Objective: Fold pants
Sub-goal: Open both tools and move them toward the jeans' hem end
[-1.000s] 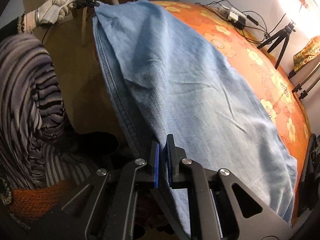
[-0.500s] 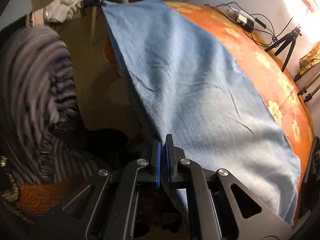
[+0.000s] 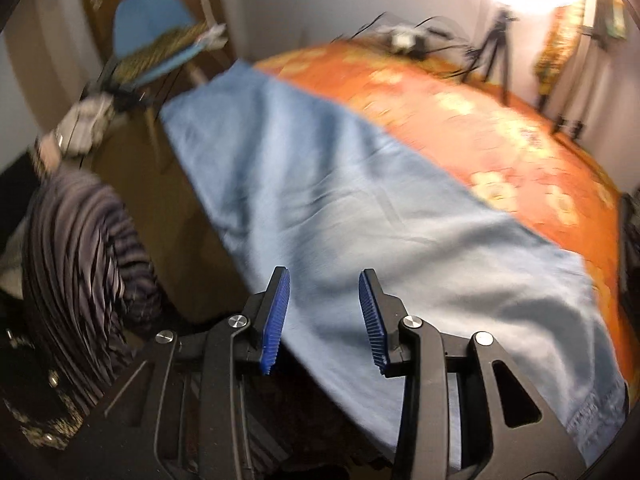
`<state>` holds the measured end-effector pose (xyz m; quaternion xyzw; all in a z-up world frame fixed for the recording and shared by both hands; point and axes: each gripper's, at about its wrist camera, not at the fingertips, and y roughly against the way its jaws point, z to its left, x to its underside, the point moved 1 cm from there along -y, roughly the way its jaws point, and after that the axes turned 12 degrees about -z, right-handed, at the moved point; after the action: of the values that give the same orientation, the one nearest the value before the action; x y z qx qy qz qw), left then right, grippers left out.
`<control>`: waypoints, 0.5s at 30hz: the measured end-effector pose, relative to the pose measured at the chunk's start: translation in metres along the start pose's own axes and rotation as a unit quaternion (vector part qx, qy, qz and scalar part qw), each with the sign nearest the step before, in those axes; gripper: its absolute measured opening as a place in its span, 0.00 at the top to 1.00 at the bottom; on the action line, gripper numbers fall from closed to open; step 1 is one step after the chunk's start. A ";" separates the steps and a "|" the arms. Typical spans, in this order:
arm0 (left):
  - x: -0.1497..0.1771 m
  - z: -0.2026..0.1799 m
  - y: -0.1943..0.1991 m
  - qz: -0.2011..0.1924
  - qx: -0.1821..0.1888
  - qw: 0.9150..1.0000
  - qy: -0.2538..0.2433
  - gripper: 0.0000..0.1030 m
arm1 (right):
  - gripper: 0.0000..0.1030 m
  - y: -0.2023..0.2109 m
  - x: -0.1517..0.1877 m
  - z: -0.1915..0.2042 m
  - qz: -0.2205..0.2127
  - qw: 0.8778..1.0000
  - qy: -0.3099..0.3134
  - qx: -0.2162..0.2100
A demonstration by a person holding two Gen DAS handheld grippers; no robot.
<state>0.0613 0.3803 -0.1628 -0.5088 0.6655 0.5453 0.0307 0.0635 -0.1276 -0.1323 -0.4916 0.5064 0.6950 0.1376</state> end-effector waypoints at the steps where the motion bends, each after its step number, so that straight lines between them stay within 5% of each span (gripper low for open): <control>1: -0.004 -0.003 0.006 -0.003 -0.001 1.000 -0.005 0.88 | 0.61 0.005 -0.004 -0.004 -0.009 1.000 -0.005 0.007; 8: -0.056 -0.054 0.078 -0.026 0.002 0.998 -0.063 0.88 | 0.38 0.038 -0.039 -0.029 -0.068 0.996 -0.051 0.011; 15: -0.089 -0.134 0.150 -0.046 0.021 0.990 -0.131 0.88 | 0.35 0.056 -0.071 -0.021 -0.098 0.994 -0.049 -0.007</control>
<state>0.0662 0.3192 0.0491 -0.4623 0.6428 0.5913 0.1529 0.0698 -0.1485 -0.0423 -0.5053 0.4437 0.7046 0.2267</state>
